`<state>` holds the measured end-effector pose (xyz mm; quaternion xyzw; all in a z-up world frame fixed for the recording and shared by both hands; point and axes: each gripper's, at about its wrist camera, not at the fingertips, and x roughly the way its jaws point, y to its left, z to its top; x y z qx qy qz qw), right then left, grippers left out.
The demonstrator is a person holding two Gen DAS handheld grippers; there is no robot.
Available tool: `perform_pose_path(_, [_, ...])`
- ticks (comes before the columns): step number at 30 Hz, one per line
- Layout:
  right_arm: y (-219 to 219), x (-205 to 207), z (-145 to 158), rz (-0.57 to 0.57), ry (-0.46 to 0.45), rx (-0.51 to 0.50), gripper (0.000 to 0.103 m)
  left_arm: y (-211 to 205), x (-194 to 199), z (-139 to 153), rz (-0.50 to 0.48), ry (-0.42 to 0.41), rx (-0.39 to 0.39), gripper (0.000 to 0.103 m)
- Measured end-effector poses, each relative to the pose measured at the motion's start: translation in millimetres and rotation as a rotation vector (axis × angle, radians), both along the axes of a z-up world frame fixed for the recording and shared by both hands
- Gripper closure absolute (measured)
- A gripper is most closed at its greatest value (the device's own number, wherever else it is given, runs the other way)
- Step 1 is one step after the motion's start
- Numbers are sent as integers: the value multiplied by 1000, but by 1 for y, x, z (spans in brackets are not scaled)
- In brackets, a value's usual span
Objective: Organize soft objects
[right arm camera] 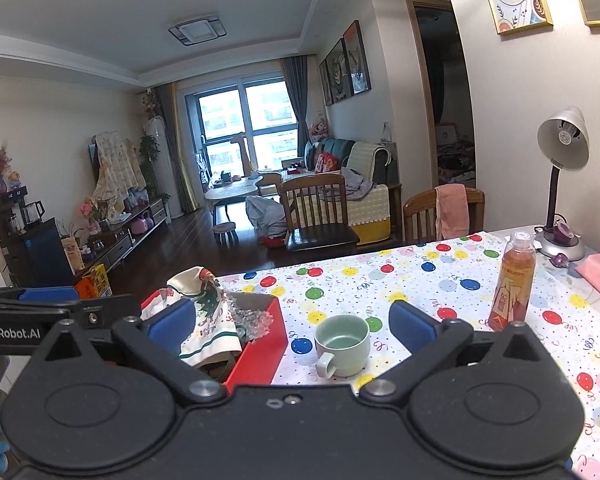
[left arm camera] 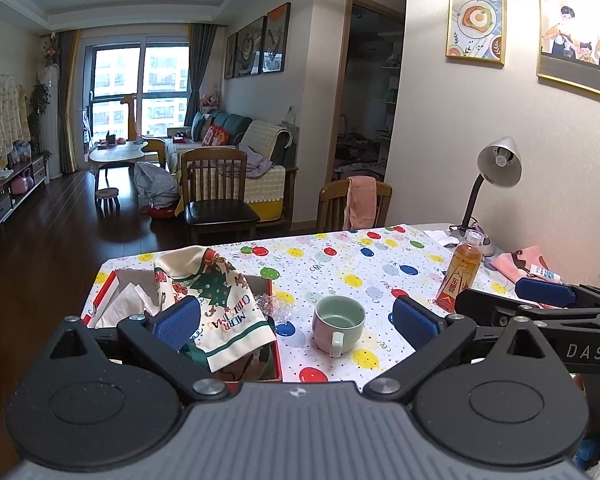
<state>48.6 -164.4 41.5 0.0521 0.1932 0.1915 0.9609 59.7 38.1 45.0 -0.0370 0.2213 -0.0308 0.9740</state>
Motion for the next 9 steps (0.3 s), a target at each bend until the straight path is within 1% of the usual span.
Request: perform_pose_path(9, [0,2,1,18,-3,-6,0,1,3,-1,3,14,-6,0])
